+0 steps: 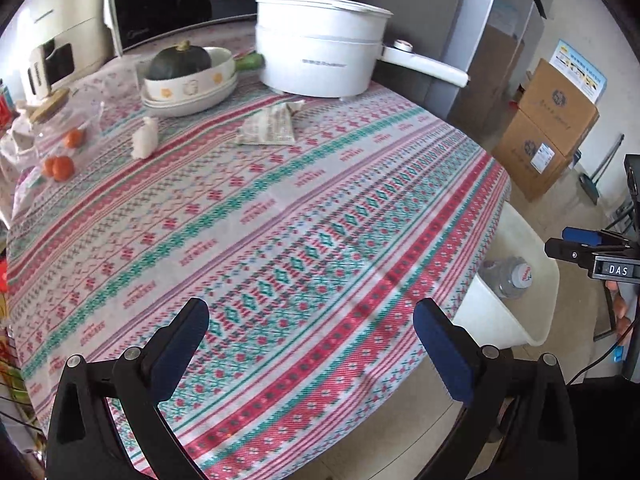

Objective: Collect trash
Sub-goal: 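Grasp the white tissue with the left tool while the right tool grasps the paper wrapper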

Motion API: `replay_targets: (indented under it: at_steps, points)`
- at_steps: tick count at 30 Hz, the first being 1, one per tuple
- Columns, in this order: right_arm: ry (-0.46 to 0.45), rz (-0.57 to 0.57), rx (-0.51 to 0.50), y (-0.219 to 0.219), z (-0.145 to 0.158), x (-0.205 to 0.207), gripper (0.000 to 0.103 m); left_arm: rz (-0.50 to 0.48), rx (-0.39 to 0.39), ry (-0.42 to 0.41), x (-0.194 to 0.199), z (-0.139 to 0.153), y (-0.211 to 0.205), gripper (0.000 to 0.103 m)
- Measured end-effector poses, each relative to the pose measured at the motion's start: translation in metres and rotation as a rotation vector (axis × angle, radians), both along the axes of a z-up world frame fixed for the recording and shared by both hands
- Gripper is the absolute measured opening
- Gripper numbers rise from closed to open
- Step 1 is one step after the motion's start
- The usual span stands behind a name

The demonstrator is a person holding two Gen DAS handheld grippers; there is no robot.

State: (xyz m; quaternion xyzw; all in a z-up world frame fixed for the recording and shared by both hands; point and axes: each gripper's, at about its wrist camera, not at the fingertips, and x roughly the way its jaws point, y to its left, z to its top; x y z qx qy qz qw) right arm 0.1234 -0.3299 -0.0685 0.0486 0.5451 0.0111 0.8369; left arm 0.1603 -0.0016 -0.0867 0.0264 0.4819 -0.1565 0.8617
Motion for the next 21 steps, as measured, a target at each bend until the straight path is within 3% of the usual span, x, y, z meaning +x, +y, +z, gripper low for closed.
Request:
replay_targets:
  at_steps: [9, 13, 21]
  points:
    - [-0.039, 0.069, -0.031, 0.072, -0.001, 0.048, 0.084, 0.107, 0.047, -0.056, 0.040, 0.003, 0.073, 0.103]
    - [-0.064, 0.101, -0.003, 0.099, -0.002, 0.086, 0.085, 0.143, 0.081, -0.068, 0.081, -0.003, 0.100, 0.103]
    - [-0.135, 0.194, 0.031, 0.164, -0.015, 0.169, 0.085, 0.178, 0.038, -0.131, 0.179, -0.026, 0.129, 0.098]
